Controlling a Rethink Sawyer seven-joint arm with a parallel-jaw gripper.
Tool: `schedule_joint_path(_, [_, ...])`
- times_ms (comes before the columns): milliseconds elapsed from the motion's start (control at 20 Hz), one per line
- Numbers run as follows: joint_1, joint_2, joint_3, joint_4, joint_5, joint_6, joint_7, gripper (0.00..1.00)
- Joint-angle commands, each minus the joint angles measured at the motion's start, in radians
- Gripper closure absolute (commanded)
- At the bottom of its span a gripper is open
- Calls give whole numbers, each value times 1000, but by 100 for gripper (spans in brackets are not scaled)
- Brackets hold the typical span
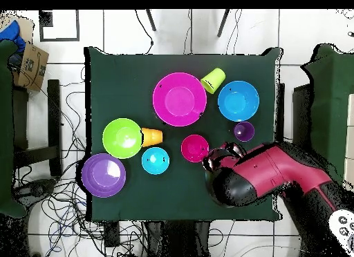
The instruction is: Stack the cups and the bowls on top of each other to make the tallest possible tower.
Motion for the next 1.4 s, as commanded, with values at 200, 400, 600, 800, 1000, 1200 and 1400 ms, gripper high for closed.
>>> schedule_joint_path(200, [60, 85, -69, 30, -114, -51, -187, 0])
schedule_joint_path(400, [69, 57, -68, 52, -112, -61, -148, 0])
schedule_joint_path(600, [79, 26, -64, 65, -93, -58, -133, 0])
schedule_joint_path(800, [84, 11, -63, 71, -76, -51, -133, 0])
schedule_joint_path(1000, [86, 4, -70, 84, -86, -68, -113, 0])
schedule_joint_path(1200, [88, 8, -73, 80, -90, -66, -119, 0])
schedule_joint_path(1400, [84, 12, -72, 75, -88, -64, -131, 0])
